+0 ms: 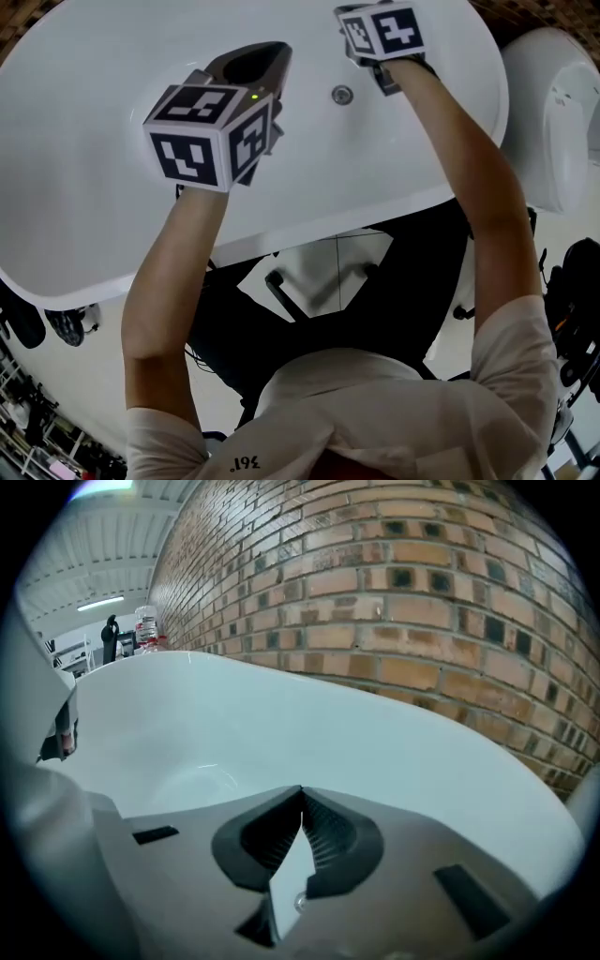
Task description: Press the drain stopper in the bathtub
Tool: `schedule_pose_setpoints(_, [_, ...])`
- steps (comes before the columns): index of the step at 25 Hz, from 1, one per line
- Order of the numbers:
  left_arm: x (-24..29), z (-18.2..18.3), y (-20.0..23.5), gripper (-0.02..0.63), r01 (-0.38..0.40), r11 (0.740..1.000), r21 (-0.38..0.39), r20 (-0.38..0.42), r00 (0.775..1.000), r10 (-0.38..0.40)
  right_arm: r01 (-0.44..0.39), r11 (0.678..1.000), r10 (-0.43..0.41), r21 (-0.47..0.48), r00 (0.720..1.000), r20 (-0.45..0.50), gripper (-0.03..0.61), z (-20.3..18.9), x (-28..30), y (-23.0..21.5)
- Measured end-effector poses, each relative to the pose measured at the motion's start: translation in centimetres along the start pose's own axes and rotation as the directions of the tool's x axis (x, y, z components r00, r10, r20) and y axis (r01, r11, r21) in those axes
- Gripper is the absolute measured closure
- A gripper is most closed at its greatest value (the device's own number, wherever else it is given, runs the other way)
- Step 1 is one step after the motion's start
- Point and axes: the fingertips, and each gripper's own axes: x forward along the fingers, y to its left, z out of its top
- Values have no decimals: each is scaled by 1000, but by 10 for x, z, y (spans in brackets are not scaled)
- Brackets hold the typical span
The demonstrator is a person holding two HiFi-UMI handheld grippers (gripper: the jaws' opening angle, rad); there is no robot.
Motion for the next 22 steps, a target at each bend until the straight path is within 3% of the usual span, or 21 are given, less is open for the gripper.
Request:
schedule_pose_setpoints(14, [25,-70,26,607,8,994,-105,-98,995,-18,-16,1000,12,-16,973,-231,563,-97,103,-5])
schedule_pose_setpoints(22, [42,-96,25,607,21,989,-145,-171,984,-46,-17,1000,14,-7,956,-294,564,-135,134,-17])
